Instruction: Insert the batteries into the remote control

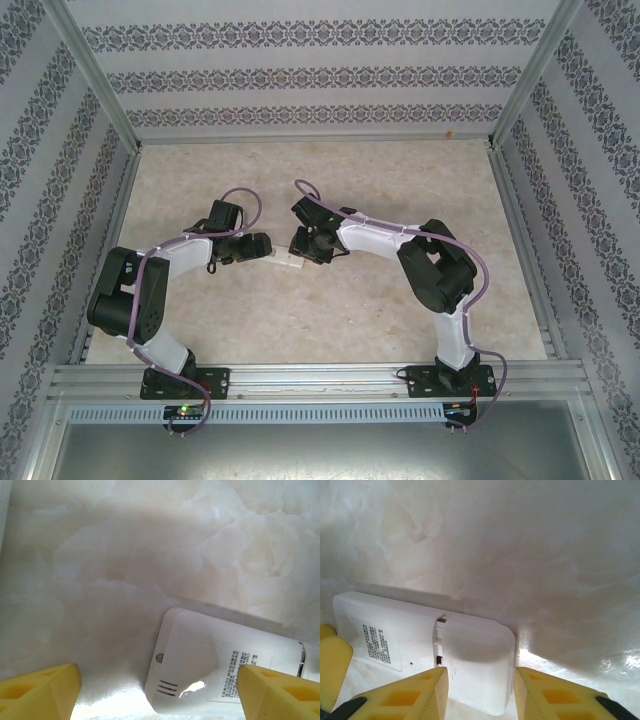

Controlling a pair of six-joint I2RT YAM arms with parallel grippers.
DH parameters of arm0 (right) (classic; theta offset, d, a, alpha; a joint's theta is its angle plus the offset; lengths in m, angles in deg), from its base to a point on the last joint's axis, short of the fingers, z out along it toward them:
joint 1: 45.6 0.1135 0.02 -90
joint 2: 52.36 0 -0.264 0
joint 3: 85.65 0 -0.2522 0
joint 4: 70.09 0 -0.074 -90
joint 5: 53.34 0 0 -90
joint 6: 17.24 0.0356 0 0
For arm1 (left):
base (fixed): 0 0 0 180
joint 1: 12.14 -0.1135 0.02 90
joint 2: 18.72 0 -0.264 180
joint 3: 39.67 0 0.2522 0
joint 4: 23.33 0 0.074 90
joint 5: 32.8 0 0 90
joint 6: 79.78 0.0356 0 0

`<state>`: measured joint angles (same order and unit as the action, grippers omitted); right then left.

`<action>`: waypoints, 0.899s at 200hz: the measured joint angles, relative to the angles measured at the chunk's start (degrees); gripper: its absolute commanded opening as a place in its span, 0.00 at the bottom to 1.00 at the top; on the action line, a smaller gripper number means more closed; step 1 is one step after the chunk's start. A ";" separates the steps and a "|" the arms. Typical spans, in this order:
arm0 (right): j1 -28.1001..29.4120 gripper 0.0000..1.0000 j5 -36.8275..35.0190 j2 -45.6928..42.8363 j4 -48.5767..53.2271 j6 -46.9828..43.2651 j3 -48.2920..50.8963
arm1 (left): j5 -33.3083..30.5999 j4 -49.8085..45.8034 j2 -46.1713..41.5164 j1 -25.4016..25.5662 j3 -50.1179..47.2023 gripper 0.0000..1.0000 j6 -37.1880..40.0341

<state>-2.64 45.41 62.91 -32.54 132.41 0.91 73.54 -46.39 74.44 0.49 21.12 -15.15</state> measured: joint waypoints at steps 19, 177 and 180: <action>0.00 0.40 0.35 0.26 -0.02 0.02 0.00 | 0.00 0.02 0.00 0.00 0.00 0.83 -0.02; 0.68 0.28 1.88 3.96 -0.46 0.72 -3.54 | 0.39 0.61 0.13 0.00 -0.09 0.83 -0.28; 0.81 0.28 1.88 4.09 -0.48 0.87 -3.80 | 0.42 0.74 0.15 0.00 -0.13 0.83 -0.44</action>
<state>-1.83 47.29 66.99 -33.02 133.29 -2.89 73.96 -45.65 74.59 0.49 20.99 -15.58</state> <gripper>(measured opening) 0.277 0.829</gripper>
